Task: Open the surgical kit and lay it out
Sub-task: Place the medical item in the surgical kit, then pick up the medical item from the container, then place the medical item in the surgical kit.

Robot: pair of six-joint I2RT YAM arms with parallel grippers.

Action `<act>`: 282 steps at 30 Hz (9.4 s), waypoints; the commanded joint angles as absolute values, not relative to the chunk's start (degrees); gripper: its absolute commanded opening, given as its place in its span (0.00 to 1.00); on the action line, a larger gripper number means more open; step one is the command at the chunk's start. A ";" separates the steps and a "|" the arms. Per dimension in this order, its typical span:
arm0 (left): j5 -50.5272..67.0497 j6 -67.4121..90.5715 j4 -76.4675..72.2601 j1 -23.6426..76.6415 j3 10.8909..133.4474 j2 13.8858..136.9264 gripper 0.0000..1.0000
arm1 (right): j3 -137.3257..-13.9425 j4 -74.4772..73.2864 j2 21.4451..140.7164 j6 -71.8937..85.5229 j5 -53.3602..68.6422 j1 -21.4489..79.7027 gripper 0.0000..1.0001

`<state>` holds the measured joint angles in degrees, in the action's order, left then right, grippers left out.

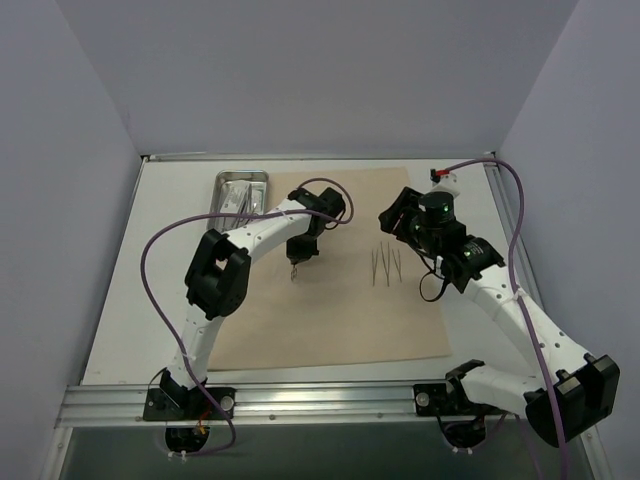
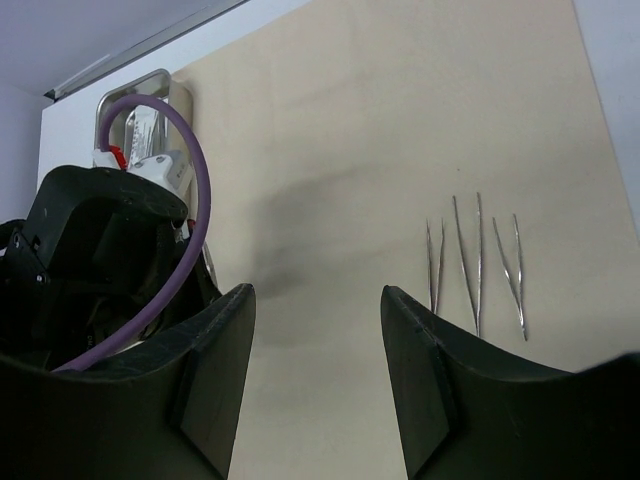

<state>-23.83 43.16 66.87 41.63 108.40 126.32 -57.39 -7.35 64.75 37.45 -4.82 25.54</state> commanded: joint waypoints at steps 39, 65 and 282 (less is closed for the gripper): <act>-22.32 41.57 66.62 40.25 110.04 128.59 0.40 | -56.16 -8.53 64.60 35.68 -6.24 23.20 0.50; -7.22 3.88 53.88 17.24 116.01 114.34 0.58 | -67.58 -5.37 80.67 26.11 3.42 19.60 0.54; -13.80 26.91 62.23 33.15 119.70 122.96 0.25 | -57.83 -12.84 68.81 30.23 -0.97 16.00 0.52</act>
<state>-10.50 29.56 64.38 36.51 116.49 127.22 -54.89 -14.94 67.75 31.03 -0.99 16.47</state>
